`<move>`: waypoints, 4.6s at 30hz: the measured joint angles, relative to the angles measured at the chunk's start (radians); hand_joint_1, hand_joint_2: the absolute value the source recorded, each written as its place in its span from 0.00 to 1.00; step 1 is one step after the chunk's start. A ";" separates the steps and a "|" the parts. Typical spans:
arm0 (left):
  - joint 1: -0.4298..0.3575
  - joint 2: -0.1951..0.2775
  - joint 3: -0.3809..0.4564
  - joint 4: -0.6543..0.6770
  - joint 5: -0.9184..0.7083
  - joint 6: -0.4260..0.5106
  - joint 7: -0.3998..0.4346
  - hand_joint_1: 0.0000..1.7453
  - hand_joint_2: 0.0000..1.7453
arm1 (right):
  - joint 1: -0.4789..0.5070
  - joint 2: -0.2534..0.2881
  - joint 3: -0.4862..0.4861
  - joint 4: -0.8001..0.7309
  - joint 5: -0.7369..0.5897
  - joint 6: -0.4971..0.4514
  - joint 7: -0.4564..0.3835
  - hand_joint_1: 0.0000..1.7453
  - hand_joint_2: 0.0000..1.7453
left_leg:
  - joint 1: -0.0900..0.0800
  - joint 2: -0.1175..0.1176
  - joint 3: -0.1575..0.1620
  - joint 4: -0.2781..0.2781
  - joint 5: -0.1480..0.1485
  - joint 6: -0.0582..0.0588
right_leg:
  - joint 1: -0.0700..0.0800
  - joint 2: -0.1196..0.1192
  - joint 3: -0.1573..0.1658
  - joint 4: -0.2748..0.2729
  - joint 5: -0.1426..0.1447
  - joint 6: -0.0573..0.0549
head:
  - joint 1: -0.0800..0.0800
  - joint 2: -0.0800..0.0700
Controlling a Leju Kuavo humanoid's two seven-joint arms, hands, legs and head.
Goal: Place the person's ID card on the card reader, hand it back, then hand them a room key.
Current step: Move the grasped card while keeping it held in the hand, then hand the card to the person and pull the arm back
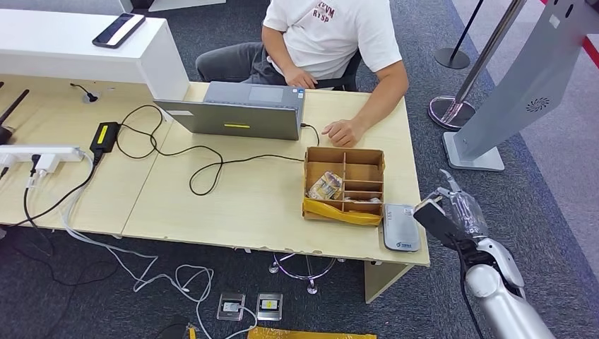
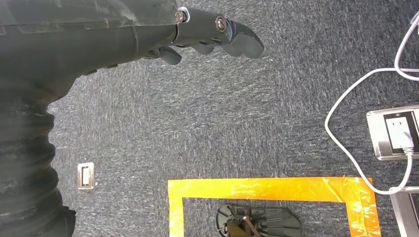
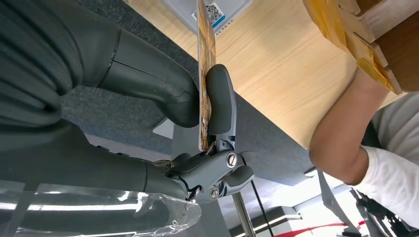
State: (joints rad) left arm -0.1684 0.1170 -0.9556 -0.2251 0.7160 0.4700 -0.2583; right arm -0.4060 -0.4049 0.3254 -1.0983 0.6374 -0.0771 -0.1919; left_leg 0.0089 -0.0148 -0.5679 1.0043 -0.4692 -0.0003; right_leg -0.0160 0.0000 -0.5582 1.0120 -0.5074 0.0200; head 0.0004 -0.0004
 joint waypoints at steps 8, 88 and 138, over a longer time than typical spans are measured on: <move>0.000 0.000 0.000 0.000 -0.002 0.000 0.000 0.00 1.00 | 0.006 0.012 0.000 0.000 0.003 0.002 -0.003 1.00 1.00 | 0.000 0.000 0.000 0.000 0.000 0.000 | 0.000 0.000 0.000 0.000 0.000 0.000 | 0.000 0.000; -0.001 -0.012 0.000 0.000 -0.020 0.006 0.001 0.00 1.00 | 0.032 0.124 0.041 0.094 -0.030 -0.095 -0.015 1.00 1.00 | 0.000 0.001 0.001 0.000 0.000 0.000 | 0.000 0.001 0.000 0.000 0.000 0.000 | 0.000 0.000; -0.048 -0.014 -0.048 0.000 -0.108 0.001 0.016 0.00 1.00 | -0.813 0.258 0.141 0.532 0.282 0.049 -0.091 0.22 1.00 | 0.002 -0.001 -0.004 0.000 0.004 -0.002 | 0.001 0.000 -0.003 0.001 0.003 0.000 | 0.000 0.000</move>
State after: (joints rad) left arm -0.2165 0.1033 -1.0040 -0.2251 0.6081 0.4705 -0.2426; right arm -1.2188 -0.1466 0.4667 -0.5662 0.9199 -0.0282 -0.2829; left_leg 0.0108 -0.0157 -0.5717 1.0044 -0.4655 -0.0027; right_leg -0.0146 -0.0002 -0.5612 1.0131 -0.5047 0.0196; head 0.0004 -0.0004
